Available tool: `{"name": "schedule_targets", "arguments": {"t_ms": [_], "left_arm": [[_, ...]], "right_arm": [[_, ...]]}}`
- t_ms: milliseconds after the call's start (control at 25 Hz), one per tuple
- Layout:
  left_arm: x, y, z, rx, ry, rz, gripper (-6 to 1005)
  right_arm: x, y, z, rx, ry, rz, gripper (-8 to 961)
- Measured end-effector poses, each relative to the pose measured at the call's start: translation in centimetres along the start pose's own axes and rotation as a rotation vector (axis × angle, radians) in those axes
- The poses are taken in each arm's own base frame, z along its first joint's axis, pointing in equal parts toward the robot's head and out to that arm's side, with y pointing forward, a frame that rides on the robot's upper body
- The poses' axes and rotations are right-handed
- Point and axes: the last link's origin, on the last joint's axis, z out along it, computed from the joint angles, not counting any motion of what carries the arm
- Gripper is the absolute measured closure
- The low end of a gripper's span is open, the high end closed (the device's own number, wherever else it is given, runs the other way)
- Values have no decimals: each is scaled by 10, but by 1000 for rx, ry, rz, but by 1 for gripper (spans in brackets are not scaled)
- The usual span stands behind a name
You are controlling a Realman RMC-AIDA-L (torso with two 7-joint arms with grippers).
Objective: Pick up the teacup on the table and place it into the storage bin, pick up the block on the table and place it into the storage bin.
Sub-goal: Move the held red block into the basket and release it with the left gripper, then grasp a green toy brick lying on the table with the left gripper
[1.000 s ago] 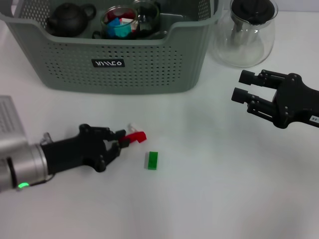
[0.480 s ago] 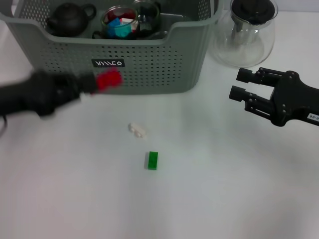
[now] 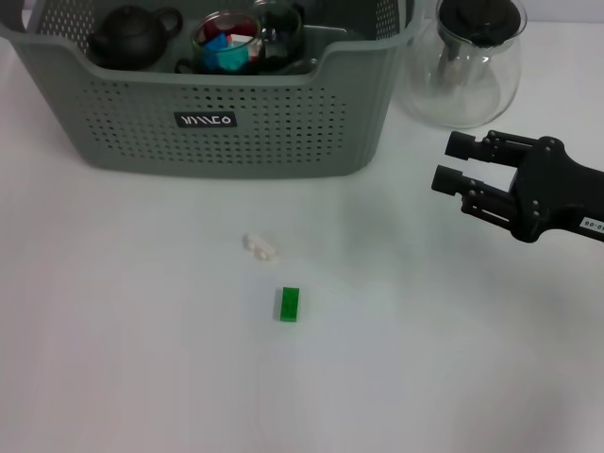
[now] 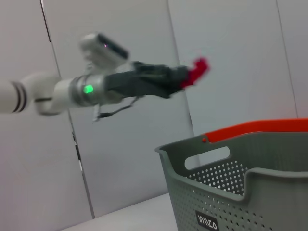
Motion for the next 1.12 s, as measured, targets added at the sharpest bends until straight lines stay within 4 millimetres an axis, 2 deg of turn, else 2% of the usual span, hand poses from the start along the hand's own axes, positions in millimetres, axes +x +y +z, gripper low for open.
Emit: {"name": "schedule_targets", "arguments": {"t_ms": [120,160,200,360,560,840,880,1040,1120], "left_arm": [[6,-12,30,109,-143,15,796],[4,-17,46,166,-216,39,792],[4,-17,46,166,-216,39,789],[-6,-25,71,279,-318,59,777],[-14,-34,85,405,-380,44,762],[-15,-31,91,418,-373,34,740],[-14,-30,89,413,-358,29,701],[-13,-15,71,306,-224,18,547],[-20,1,50,178,-116,57,494]], "right_arm": [[1,0,-1,0,1,2,449],[1,1,-1,-1,0,2,449],[1,1,-1,-3,-2,2,449],[0,3,-2,-10,-6,4,449],[0,4,-3,-12,-12,6,449],[0,4,-3,-16,-11,6,448],[0,4,-3,-16,-11,6,448],[0,4,-3,-15,-11,6,448],[0,4,-3,-13,-11,6,448]]}}
